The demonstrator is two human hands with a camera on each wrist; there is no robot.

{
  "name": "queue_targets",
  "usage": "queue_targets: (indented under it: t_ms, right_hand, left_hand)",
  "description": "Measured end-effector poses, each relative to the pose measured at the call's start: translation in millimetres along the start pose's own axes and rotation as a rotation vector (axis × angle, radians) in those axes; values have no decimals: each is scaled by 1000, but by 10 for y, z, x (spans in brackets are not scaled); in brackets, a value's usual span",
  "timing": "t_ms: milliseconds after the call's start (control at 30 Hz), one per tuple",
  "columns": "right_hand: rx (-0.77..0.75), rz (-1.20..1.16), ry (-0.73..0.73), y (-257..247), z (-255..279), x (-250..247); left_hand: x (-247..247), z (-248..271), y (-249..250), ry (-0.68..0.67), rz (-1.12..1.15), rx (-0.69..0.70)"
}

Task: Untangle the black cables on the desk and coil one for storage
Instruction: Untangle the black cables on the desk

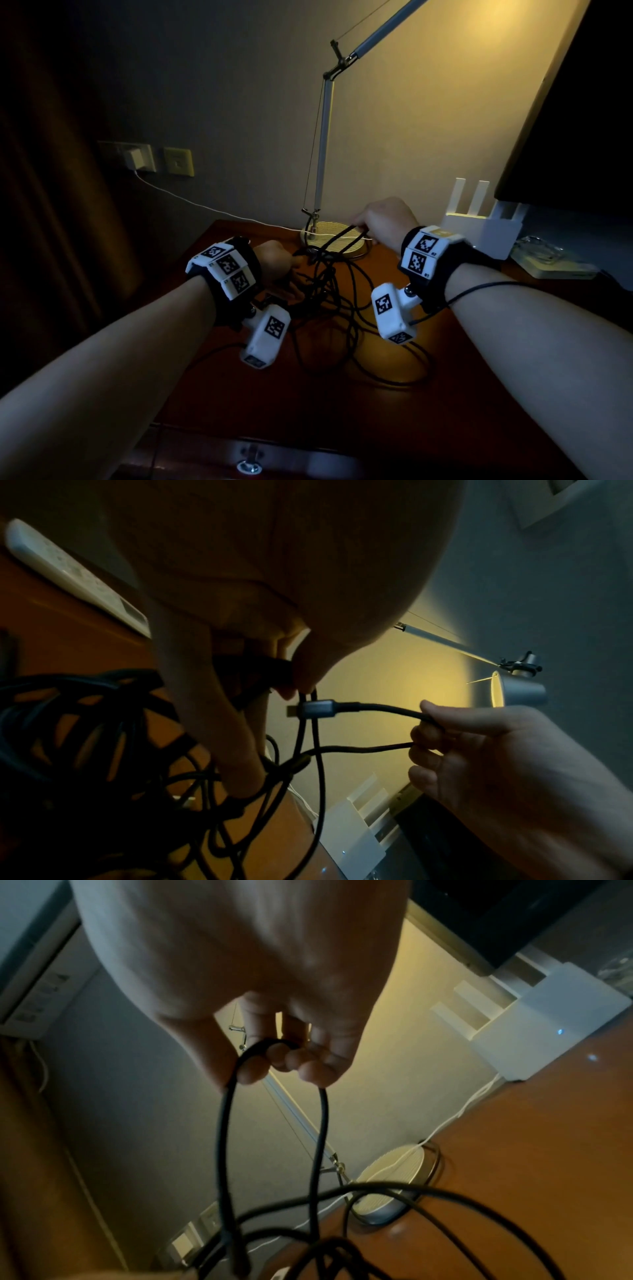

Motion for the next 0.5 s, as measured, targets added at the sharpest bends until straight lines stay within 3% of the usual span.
queue_targets:
  t_ms: [133,233,367,500]
  right_hand:
    - [-38,-37,7,-15,61,76]
    - [-40,122,-78,-43,69,132]
    - [-7,261,-181,-85,60,199]
    - [-66,297,-228,-129,71,231]
  left_hand:
    - [4,33,41,-14,-46,61]
    - [11,55,74,-4,-78,77]
    - [21,74,100,61,-293,73]
    - [-4,64,79,59,-521,-1]
Point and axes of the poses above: each hand's wrist, its own z-axis away from the middle knuckle, its own x-axis out of the palm, y = z × x, the point moved 1 cm from there along -z, towards the middle knuckle, and after that the axes turned 15 degrees about -y, right-handed, at the moved point
